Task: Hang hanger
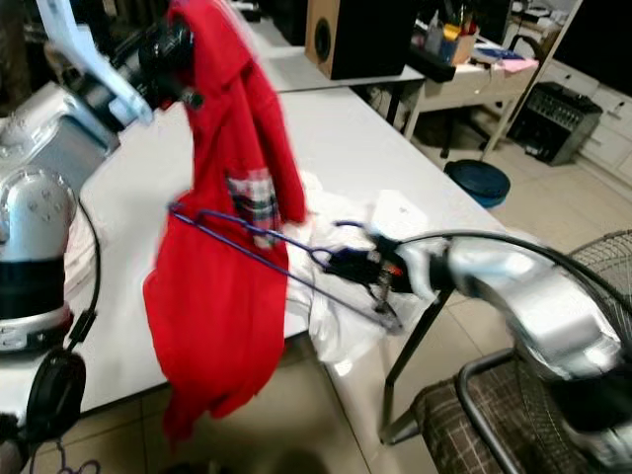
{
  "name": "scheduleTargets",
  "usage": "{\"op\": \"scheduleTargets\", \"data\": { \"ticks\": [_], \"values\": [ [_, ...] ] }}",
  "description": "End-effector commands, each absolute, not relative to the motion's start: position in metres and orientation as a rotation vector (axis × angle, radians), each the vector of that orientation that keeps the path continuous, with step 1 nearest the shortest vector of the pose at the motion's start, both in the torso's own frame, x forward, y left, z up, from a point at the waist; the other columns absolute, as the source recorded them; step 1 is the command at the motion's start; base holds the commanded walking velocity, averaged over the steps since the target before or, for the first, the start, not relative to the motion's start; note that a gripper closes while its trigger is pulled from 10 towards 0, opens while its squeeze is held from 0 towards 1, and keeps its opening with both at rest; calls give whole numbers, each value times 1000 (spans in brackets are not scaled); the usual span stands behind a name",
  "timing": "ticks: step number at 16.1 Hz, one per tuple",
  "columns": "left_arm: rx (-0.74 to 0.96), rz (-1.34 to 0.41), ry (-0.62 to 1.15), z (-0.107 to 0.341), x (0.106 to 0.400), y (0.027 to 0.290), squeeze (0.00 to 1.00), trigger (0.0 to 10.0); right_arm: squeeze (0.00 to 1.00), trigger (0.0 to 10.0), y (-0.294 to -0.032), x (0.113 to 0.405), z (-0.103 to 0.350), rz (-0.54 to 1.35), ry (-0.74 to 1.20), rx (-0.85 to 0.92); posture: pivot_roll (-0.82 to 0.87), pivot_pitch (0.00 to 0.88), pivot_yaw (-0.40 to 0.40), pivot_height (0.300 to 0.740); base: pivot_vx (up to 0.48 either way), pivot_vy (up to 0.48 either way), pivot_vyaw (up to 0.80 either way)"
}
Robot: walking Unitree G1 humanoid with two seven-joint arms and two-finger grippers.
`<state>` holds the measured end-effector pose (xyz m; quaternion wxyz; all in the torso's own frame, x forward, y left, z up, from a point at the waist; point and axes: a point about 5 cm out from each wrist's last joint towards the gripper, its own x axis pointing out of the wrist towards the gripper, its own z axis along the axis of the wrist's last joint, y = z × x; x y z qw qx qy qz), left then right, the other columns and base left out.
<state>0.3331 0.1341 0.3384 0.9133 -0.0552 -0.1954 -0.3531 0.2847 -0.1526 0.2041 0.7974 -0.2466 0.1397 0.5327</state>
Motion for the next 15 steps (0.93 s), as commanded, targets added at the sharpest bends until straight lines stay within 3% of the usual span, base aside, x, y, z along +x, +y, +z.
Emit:
{"op": "scheduleTargets", "data": {
  "ticks": [1, 5, 7, 9, 10, 13, 15],
  "values": [
    [-108, -794, -464, 359, 322, 127, 0, 0, 0, 10000, -151, 299, 198, 1118, 345, -629, -15, 0, -77, 740, 0, 0, 0],
    [-111, -872, -521, 377, 306, 129, 0, 0, 0, 10000, -144, 343, 222, 976, 308, -770, 1, 0, -97, 740, 0, 0, 0],
    [-116, -884, -576, 387, 298, 135, 0, 0, 0, 10000, -148, 381, 265, 759, 181, -852, 1, 0, -97, 740, 0, 0, 0],
    [-126, -884, -620, 395, 294, 137, 0, 0, 0, 10000, -152, 398, 305, 539, -8, -908, 5, 0, -110, 740, 0, 0, 0],
    [-152, -881, -664, 404, 290, 141, 0, 0, 0, 10000, -150, 402, 362, 343, -331, -866, 5, 0, -110, 740, 0, 0, 0],
    [-190, -844, -717, 412, 287, 148, 0, 0, 0, 10000, -139, 387, 397, 385, -658, -795, 0, 0, -113, 740, 0, 0, 0],
    [-201, -818, -709, 408, 288, 151, 0, 0, 0, 10000, -127, 381, 376, 495, -749, -807, -6, 0, -109, 740, 0, 0, 0]
  ]
}}
